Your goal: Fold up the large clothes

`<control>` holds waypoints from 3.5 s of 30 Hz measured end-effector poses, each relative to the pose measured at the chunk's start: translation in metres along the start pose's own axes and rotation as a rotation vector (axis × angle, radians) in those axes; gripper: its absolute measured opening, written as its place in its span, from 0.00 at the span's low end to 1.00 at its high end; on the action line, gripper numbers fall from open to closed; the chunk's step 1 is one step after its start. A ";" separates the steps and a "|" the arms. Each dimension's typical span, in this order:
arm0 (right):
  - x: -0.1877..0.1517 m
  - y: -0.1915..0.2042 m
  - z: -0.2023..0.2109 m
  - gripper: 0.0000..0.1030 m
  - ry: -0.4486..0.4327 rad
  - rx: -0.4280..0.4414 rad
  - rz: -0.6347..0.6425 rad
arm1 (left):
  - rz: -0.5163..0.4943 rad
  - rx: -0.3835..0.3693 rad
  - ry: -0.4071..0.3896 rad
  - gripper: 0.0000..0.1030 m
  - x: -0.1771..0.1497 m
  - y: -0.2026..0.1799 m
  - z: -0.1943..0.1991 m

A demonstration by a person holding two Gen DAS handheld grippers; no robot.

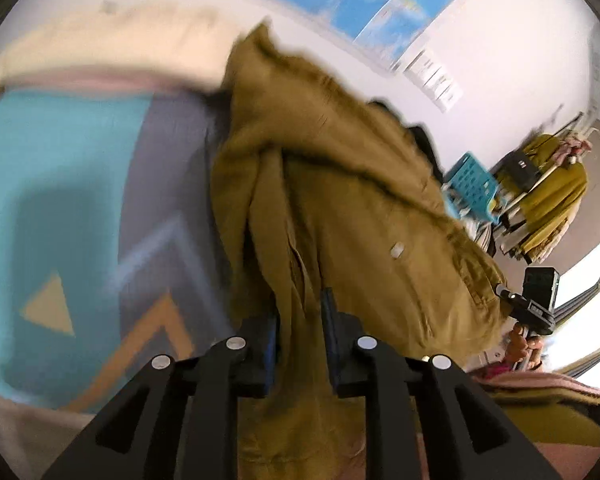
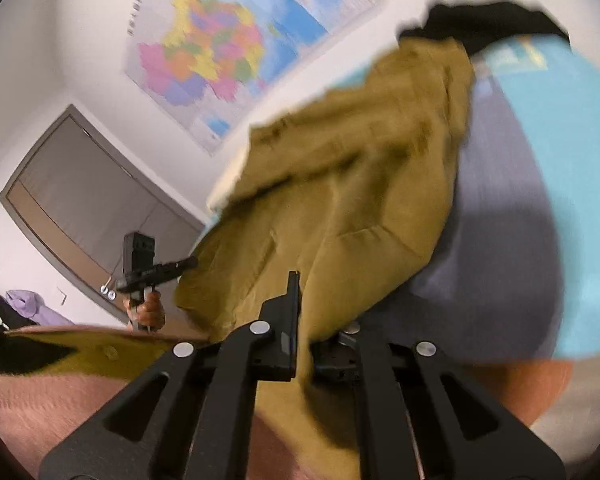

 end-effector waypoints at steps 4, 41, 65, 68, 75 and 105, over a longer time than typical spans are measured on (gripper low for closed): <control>-0.014 -0.012 -0.006 0.14 0.007 0.012 -0.061 | 0.004 -0.002 0.020 0.22 -0.009 0.008 -0.008; 0.164 0.068 0.022 0.12 -0.266 0.119 0.024 | -0.031 -0.033 -0.104 0.11 0.140 -0.044 0.040; 0.318 -0.090 -0.105 0.21 -0.128 -0.036 -0.337 | 0.094 0.161 0.104 0.18 0.315 0.015 -0.078; 0.322 -0.110 -0.121 0.29 -0.114 -0.056 -0.399 | 0.143 0.136 0.128 0.21 0.319 0.031 -0.091; 0.321 -0.110 -0.127 0.59 -0.122 -0.070 -0.362 | 0.184 -0.016 0.069 0.45 0.319 0.035 -0.074; 0.304 -0.112 -0.165 0.02 -0.024 -0.644 0.280 | -0.653 0.574 0.067 0.13 0.273 -0.027 -0.143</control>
Point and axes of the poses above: each gripper's, at about its wrist camera, not at the fingertips, and z roughly against the way its jaws point, y to its left, x to its top, the point moved 10 cm from there along -z, roughly the way its jaws point, and after that the axes turned 5 degrees about -x, right-handed, at the moved point
